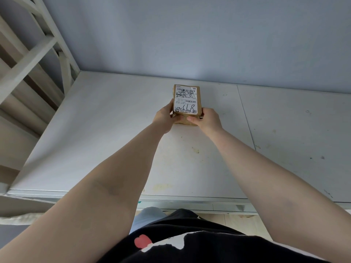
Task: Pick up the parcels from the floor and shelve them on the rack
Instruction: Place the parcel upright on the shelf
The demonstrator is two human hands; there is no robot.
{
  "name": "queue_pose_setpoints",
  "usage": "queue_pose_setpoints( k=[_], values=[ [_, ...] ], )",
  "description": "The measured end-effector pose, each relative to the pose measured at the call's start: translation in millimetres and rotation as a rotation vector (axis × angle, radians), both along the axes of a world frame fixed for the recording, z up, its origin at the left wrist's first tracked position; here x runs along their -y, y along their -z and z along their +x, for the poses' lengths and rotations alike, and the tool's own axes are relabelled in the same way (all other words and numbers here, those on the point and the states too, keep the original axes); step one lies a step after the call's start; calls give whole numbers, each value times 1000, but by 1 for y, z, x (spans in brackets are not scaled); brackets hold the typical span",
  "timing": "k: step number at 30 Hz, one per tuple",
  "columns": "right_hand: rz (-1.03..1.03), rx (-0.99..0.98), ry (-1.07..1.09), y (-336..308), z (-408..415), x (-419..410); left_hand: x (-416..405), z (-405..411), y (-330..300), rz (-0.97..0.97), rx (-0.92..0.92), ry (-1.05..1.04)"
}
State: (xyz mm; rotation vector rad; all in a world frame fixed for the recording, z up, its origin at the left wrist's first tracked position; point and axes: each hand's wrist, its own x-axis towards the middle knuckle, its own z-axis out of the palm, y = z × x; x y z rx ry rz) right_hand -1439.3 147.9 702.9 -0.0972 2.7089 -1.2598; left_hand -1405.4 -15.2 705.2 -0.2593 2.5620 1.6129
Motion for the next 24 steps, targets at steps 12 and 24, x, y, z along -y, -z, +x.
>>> queue_pose_setpoints(
  k=[12,24],
  values=[
    [-10,-8,-13,-1,-1,-2,-2,-2,7,56,-34,-65],
    [-8,-6,-16,-3,1,0,-9,-3,4,49,-11,-57]
  ],
)
